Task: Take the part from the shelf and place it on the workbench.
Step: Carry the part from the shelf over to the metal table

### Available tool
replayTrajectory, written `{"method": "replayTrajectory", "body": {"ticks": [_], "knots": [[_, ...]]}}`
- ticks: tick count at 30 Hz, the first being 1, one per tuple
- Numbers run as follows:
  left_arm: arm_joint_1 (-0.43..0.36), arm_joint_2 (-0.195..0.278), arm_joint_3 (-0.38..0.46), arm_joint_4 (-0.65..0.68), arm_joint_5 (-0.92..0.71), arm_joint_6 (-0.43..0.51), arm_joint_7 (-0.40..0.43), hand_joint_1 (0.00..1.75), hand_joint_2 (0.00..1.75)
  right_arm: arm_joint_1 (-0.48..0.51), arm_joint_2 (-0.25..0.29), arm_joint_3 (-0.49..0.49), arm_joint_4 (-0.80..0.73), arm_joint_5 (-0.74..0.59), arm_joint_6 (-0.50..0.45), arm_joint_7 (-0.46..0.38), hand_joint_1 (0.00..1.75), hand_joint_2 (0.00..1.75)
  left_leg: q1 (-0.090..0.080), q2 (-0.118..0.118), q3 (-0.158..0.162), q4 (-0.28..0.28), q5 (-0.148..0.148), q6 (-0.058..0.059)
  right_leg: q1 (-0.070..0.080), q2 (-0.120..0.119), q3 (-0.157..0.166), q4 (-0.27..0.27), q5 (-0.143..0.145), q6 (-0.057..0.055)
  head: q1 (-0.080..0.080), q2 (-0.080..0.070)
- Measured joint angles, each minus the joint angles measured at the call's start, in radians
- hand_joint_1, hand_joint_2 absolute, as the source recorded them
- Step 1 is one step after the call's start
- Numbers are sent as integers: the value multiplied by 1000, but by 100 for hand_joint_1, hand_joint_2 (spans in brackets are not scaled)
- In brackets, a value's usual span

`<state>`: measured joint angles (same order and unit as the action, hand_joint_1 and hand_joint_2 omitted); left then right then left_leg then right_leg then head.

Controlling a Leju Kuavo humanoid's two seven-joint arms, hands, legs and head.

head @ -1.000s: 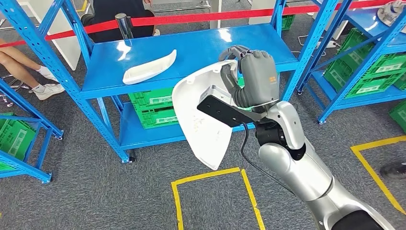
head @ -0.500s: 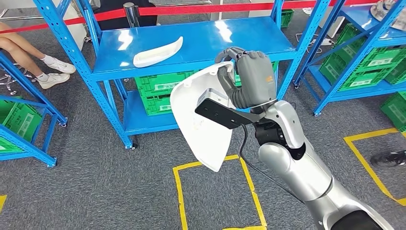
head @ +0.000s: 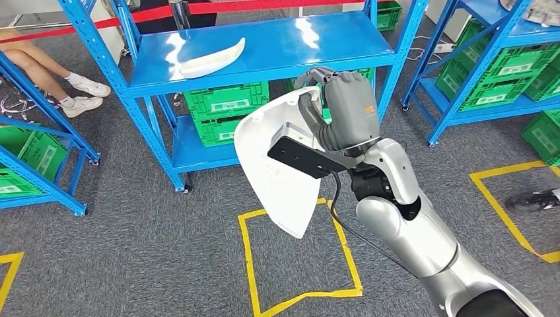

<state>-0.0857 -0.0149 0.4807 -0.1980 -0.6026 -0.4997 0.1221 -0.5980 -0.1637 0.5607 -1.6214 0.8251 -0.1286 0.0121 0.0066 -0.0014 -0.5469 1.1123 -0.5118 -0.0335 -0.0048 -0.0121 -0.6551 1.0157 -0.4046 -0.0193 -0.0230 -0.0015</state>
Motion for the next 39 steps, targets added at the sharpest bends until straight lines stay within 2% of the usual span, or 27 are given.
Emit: {"method": "replayTrajectory", "body": {"ticks": [2, 4, 5, 6, 7, 9, 10, 11, 12, 13, 14, 16, 17, 19, 20, 22, 24, 25, 26, 27, 28, 30, 32, 33, 36, 37, 39], "knots": [[-1, -1, 0, 0, 1, 0, -1, 0, 175, 0, 0, -4, -3, 0, 1, -2, 175, 175, -6, -3, 59, -100, -30, 11, -1, -2, -10, 0, 20, 11, 0, 0], [0, -3, 1, 0, 2, 0, -2, 0, 175, 2, -1, -6, -4, 0, 1, -3, 175, 175, -10, -2, 52, -115, -21, 27, -3, -2, -15, -5, 37, 24, 0, 0], [0, -4, 1, 0, 2, 0, -2, 0, 175, 4, -2, -8, -4, 0, 2, -3, 175, 175, -9, 0, 44, -116, -11, 36, -5, 0, -22, -1, 31, 30, -1, 0], [0, -4, 2, 0, 2, 0, -2, 0, 175, 6, -3, -10, -4, -1, 2, -3, 175, 175, -8, 2, 35, -118, 2, 45, -6, 2, -33, 20, 4, 35, -1, 0], [0, -5, 2, 0, 2, 0, -2, 0, 175, 7, -4, -12, -4, -1, 2, -3, 175, 175, -6, 5, 23, -119, 15, 52, -7, 4, -50, 62, -41, 40, -1, 0], [0, -4, 3, 0, 1, 0, -1, 0, 175, 9, -5, -16, -3, 0, 2, -3, 175, 175, -7, 7, -8, -116, 41, 58, -9, 6, -88, 195, -141, 46, -1, 0], [0, -5, 3, 0, 0, 0, -1, 0, 175, 10, -6, -16, -3, 0, 2, -4, 175, 175, -7, 8, -24, -114, 53, 58, -9, 6, -99, 256, -167, 48, -1, 0], [0, -5, 4, 0, -1, 0, -1, 0, 175, 12, -6, -16, -3, 0, 2, -4, 175, 175, -7, 9, -41, -112, 64, 57, -10, 7, -96, 292, -168, 50, -1, 0], [0, -6, 4, 0, -2, 0, 0, 0, 175, 13, -6, -16, -2, 0, 2, -5, 175, 175, -6, 9, -58, -110, 75, 54, -11, 7, -75, 293, -150, 51, -1, 0], [0, -6, 4, 0, -2, 0, 0, 0, 175, 13, -6, -16, -2, 0, 2, -5, 175, 175, -4, 9, -74, -107, 85, 51, -12, 7, -38, 258, -125, 51, -1, 0], [-1, -6, 5, 0, -3, 0, 0, 0, 175, 13, -6, -16, -2, 0, 2, -6, 175, 175, -3, 9, -88, -102, 94, 47, -14, 7, 17, 194, -107, 52, -1, 0], [-1, -6, 6, -1, -3, 0, 1, 0, 175, 12, -6, -17, -3, 2, 2, -7, 175, 175, -4, 7, -107, -93, 109, 35, -12, 9, 116, 55, -118, 47, -2, 0], [-2, -5, 6, -1, -2, 0, 1, 0, 175, 12, -6, -17, -3, 2, 3, -7, 175, 175, -6, 7, -111, -92, 117, 28, -10, 10, 142, 14, -131, 41, -2, 0], [-1, -5, 7, -1, -2, 0, 2, 0, 175, 12, -6, -17, -3, 4, 4, -8, 175, 175, -6, 6, -116, -95, 134, 15, -7, 12, 140, -4, -133, 23, -3, 0], [0, -5, 7, -1, -2, 0, 1, 0, 175, 12, -6, -17, -3, 5, 4, -8, 175, 175, -5, 6, -121, -93, 132, 8, -8, 10, 133, -4, -124, 14, -3, 0], [1, -4, 8, 0, 0, 0, -9, 0, 175, 11, -5, -17, -3, 7, 7, -8, 175, 175, -2, 4, -142, -46, 78, -2, -10, 8, 115, -8, -105, -1, -4, 0], [1, -4, 9, 0, 4, 0, -33, 0, 175, 11, -5, -17, -3, 11, 12, -10, 175, 175, -1, 3, -178, 75, -17, -9, -8, 8, 92, -8, -87, -9, -6, 0], [0, -5, 10, -1, 6, 0, -43, 0, 175, 12, -5, -17, -3, 12, 17, -12, 175, 175, -1, 3, -191, 139, -45, -11, -6, 8, 80, -7, -78, -10, -6, 0], [0, -5, 10, -1, 7, 0, -52, 0, 175, 14, -5, -17, -3, 14, 23, -14, 175, 175, -1, 3, -195, 186, -54, -11, -4, 8, 69, -7, -68, -11, -6, 0], [0, -5, 10, -1, 7, 0, -55, 0, 175, 16, -5, -17, -3, 15, 29, -17, 175, 175, -1, 3, -184, 199, -41, -8, -2, 7, 59, -6, -61, -11, -6, 0], [1, -5, 11, -1, 7, 0, -57, 0, 175, 17, -5, -17, -3, 17, 34, -20, 175, 175, -2, 3, -155, 174, -17, -4, 0, 7, 50, -6, -53, -11, -6, 0], [-1, -4, 11, -1, 6, 0, -59, 0, 175, 19, -5, -17, -4, 20, 39, -26, 175, 175, -10, 18, -55, 37, 13, 14, 6, 1, 39, -6, -41, -9, -6, 0], [-6, -3, 12, -2, 6, 0, -60, 0, 175, 20, -5, -18, -5, 23, 40, -31, 175, 175, -20, 39, 22, -85, 3, 28, 9, -9, 35, -5, -32, -2, -6, 0], [-9, -2, 13, -2, 5, 0, -61, 0, 175, 21, -5, -18, -6, 25, 41, -33, 175, 175, -25, 42, 33, -110, -5, 33, 9, -16, 34, -5, -28, 3, -6, 0], [-11, -4, 14, -2, 4, 0, -62, 0, 175, 22, -5, -20, -6, 30, 45, -42, 175, 175, -19, 20, 30, -130, 10, 48, 6, -26, 27, 7, -36, 20, -7, 0], [-10, -4, 14, -2, 4, 1, -61, 0, 175, 21, -5, -21, -6, 31, 47, -43, 175, 175, -15, 13, 27, -134, 18, 53, 5, -19, 15, 37, -59, 26, -6, 0], [-7, -4, 14, -2, 3, 1, -60, 0, 175, 21, -5, -22, -6, 32, 52, -44, 175, 175, -11, -1, 16, -135, 32, 58, 1, 0, -31, 153, -132, 37, -5, 0]]}}
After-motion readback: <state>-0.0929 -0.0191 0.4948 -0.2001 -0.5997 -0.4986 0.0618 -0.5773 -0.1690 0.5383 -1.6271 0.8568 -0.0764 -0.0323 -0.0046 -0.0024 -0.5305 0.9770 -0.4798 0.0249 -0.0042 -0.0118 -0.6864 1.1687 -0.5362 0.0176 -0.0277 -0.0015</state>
